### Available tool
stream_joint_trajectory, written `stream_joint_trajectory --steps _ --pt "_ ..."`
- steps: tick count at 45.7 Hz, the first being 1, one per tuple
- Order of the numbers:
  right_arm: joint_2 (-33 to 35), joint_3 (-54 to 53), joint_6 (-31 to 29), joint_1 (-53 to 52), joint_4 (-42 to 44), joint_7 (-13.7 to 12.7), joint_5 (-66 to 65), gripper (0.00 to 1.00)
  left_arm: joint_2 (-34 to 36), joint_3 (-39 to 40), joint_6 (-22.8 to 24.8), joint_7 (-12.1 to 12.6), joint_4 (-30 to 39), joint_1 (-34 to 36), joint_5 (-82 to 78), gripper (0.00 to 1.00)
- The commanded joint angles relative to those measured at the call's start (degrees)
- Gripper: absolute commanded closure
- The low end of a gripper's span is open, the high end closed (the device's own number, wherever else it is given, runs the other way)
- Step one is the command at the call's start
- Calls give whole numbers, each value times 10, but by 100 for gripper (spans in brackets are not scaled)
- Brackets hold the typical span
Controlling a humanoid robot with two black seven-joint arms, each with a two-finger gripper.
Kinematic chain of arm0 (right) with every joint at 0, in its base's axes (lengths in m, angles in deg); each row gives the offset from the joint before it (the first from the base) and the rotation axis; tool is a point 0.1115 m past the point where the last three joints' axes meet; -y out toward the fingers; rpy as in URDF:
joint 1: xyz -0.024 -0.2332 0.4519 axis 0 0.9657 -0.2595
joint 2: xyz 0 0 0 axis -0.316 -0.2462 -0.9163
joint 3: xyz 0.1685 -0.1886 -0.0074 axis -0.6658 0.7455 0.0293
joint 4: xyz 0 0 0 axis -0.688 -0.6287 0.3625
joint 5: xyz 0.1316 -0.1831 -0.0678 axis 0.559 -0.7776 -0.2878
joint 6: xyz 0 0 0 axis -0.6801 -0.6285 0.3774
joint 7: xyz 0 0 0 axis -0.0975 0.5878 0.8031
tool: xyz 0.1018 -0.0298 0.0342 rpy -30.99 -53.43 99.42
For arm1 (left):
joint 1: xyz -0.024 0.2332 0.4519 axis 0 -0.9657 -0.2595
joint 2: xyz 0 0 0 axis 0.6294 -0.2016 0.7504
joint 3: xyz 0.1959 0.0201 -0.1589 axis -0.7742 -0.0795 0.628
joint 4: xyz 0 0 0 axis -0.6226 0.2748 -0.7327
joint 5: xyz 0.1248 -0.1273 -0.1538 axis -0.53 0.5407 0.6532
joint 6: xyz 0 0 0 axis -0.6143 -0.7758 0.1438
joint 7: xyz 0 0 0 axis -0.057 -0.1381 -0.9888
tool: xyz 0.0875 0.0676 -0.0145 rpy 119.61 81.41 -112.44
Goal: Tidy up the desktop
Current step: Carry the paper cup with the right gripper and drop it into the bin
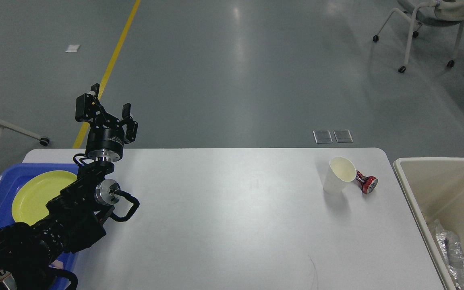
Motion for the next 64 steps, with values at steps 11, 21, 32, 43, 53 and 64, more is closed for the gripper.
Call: stream_joint_trajectory --steps 11,21,32,43,53,64 --pt "-7 62 0 240 94 -1 -207 100 0 1 0 0 0 0 0 0" --pt "-95 68 11 474 222 -1 -245 100 0 0 0 0 0 0 0 0" --pt "-182 75 154 643 386 -2 -252 100 0 0 0 0 0 0 0 0" --pt "-263 196 336 737 548 1 -249 100 0 1 0 0 0 0 0 0" --pt "-293 266 479 795 590 1 -230 0 0 0 0 0 0 0 0 0" --pt "-288 263 466 776 552 2 -226 0 0 0 0 0 0 0 0 0"
